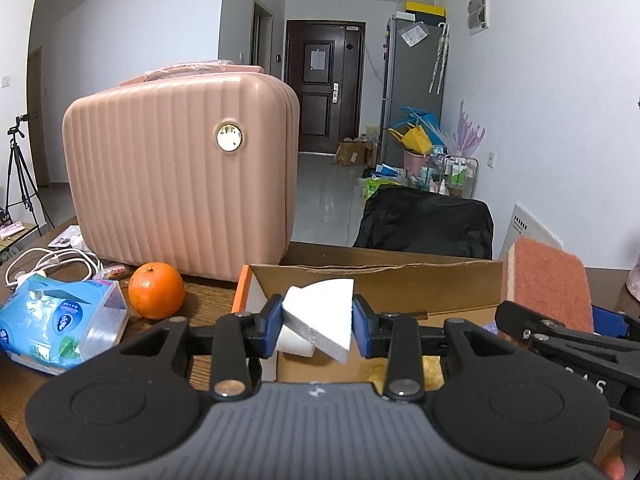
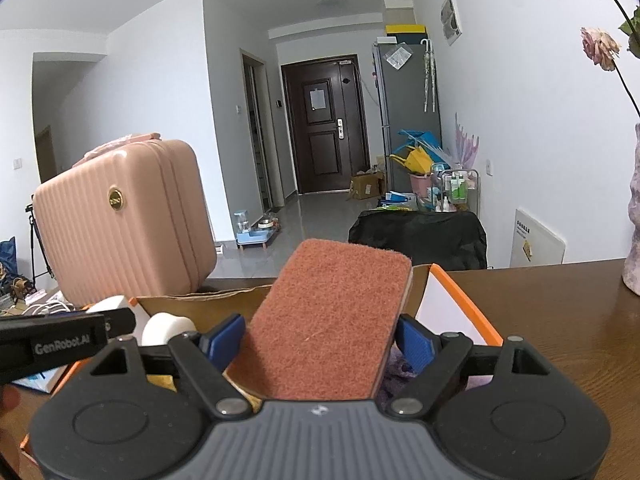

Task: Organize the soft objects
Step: 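Lower both grippers into the box and open them to drop the items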

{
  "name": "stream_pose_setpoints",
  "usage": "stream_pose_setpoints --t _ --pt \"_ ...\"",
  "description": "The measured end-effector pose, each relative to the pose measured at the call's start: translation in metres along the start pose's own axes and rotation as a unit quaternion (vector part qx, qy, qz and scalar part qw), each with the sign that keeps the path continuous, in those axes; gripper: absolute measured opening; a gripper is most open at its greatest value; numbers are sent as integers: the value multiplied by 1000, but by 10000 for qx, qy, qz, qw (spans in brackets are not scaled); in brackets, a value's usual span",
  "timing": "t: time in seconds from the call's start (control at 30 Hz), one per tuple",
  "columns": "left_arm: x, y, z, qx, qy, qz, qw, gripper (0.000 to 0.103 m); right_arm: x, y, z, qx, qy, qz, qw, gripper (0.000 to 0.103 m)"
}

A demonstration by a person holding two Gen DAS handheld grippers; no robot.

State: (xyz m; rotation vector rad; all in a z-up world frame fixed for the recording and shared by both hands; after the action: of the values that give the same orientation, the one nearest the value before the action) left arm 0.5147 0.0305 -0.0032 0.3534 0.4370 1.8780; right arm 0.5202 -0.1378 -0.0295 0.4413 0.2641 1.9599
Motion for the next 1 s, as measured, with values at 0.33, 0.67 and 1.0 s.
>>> stream_pose_setpoints --t 0.33,0.67,1.0 --pt "4 4 1 -112 85 219 9997 89 -8 0 3 -46 -160 -147 9998 101" --pt "8 4 2 -200 162 413 9988 103 -11 2 4 -116 -243 -192 9995 103" --pt "12 4 3 -149 243 480 9984 103 -10 9 4 -196 -262 -231 9992 103"
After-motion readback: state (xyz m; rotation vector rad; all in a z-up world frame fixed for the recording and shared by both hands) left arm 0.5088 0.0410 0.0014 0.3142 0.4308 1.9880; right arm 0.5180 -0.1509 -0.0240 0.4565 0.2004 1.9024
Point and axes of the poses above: each gripper's, at about its wrist camera, not at the fingertips, and y roughly against the way its jaws point, x to its left, z to its top, the point moved 3 cm from there along -y, roughly the way its jaws point, and after that the axes turned 9 degrees about z, right-handed, at the moved point
